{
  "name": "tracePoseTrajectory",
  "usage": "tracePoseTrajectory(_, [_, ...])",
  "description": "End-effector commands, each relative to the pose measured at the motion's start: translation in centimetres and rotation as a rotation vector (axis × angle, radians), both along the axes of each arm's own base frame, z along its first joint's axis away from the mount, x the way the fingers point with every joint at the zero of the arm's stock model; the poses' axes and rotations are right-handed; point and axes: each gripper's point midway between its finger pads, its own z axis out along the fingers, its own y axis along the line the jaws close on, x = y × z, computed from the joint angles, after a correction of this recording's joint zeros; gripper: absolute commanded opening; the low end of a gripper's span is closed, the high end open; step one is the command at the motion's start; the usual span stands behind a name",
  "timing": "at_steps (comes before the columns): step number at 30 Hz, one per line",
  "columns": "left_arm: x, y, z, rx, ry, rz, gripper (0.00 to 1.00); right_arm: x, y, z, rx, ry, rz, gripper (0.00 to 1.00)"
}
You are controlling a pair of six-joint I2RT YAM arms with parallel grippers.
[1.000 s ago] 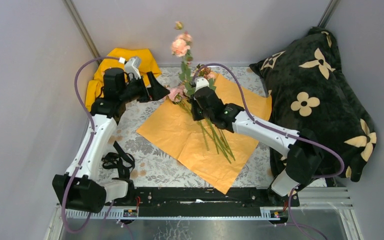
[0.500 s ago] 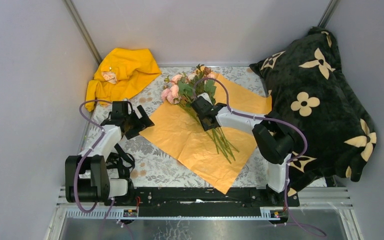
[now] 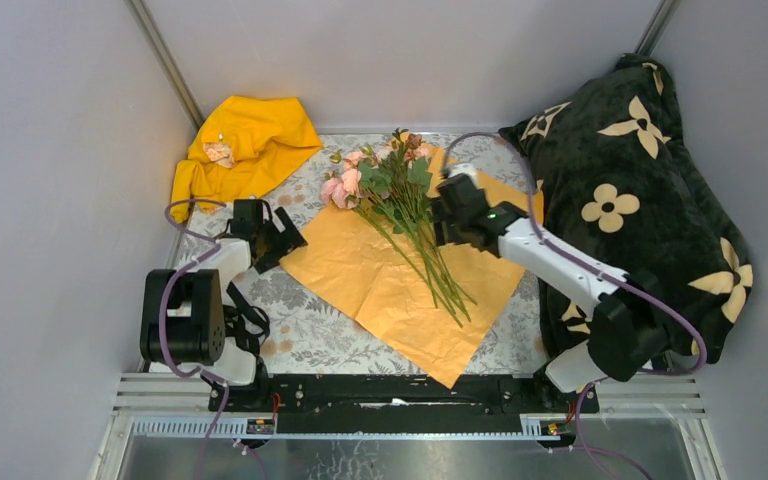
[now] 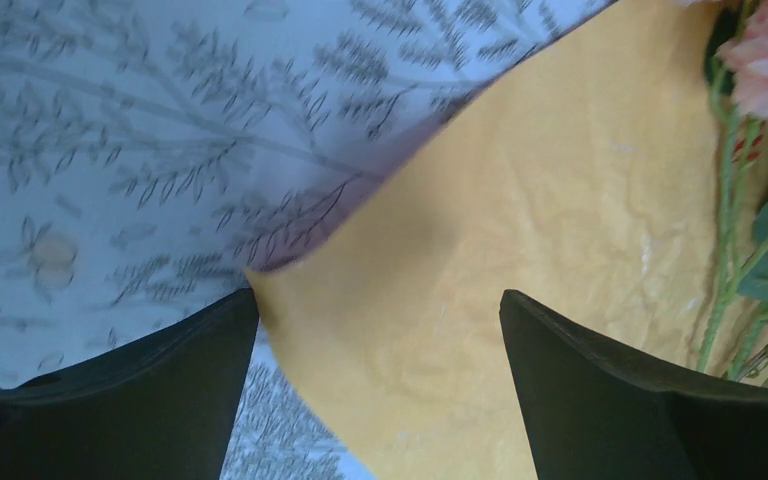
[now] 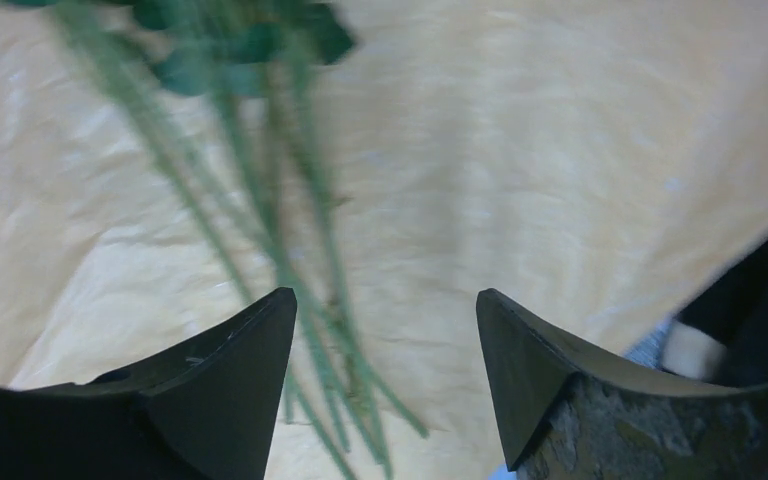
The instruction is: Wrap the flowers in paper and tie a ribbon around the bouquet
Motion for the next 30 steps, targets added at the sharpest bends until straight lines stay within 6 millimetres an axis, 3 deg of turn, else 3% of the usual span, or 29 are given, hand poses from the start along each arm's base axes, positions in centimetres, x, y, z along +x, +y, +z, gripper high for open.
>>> tracePoseTrajectory(1, [-2.3,-1.2,-4.5,-0.066,0.151,-0.028,0.99,0.2,-8.4,-3.1,0.018,0.094,-0.258,0.74])
tracePoseTrajectory(4, [-1.7,-2.2,-4.5,-0.112,0.148,-0.059,0.96,0.3,-11.4,-5.8,0.046,0.151,-0.347,0.71])
tracePoseTrajectory(7, [-1.0,-3.6,-3.7,-0.186,0.125,-0.102,0.86,0.0,-12.0,-7.7,0.085,0.207,-0.362,0.7])
tracePoseTrajectory(10, [-0.3,-4.6,-2.5,-0.237,0.091,-0.137,0.61,-0.5,-12.0,-8.8,0.08,0.238,-0.355,0.69])
tracePoseTrajectory(14, [0.7,-5.3,-1.0,-0.269,0.062,-0.175,0.13,-1.4,-11.8,-8.9,0.09,0.263,-0.337,0.66])
tracePoseTrajectory(16, [1.5,-5.2,-0.3,-0.259,0.041,-0.197,0.0,-2.1,-11.1,-8.5,0.123,0.281,-0.297,0.62])
tracePoseTrajectory(19, [4.1,-4.3,1.1,-0.231,-0.025,-0.199,0.0,-2.9,-9.5,-7.4,0.184,0.306,-0.216,0.56])
tracePoseTrajectory(24, [7.9,-2.1,2.6,-0.131,-0.114,-0.175,0.0,-5.5,-5.3,-5.5,0.229,0.332,-0.068,0.54])
tracePoseTrajectory(28, [8.3,-1.5,2.5,-0.097,-0.12,-0.18,0.0,-7.4,-3.4,-5.9,0.235,0.363,-0.059,0.54])
tracePoseTrajectory(29, [8.1,-1.5,2.4,-0.095,-0.118,-0.188,0.03,-7.6,-3.4,-6.1,0.24,0.362,-0.067,0.54])
tracePoseTrajectory(30, [7.9,-1.5,2.4,-0.092,-0.113,-0.194,0.15,-7.6,-3.2,-6.4,0.25,0.358,-0.079,0.54])
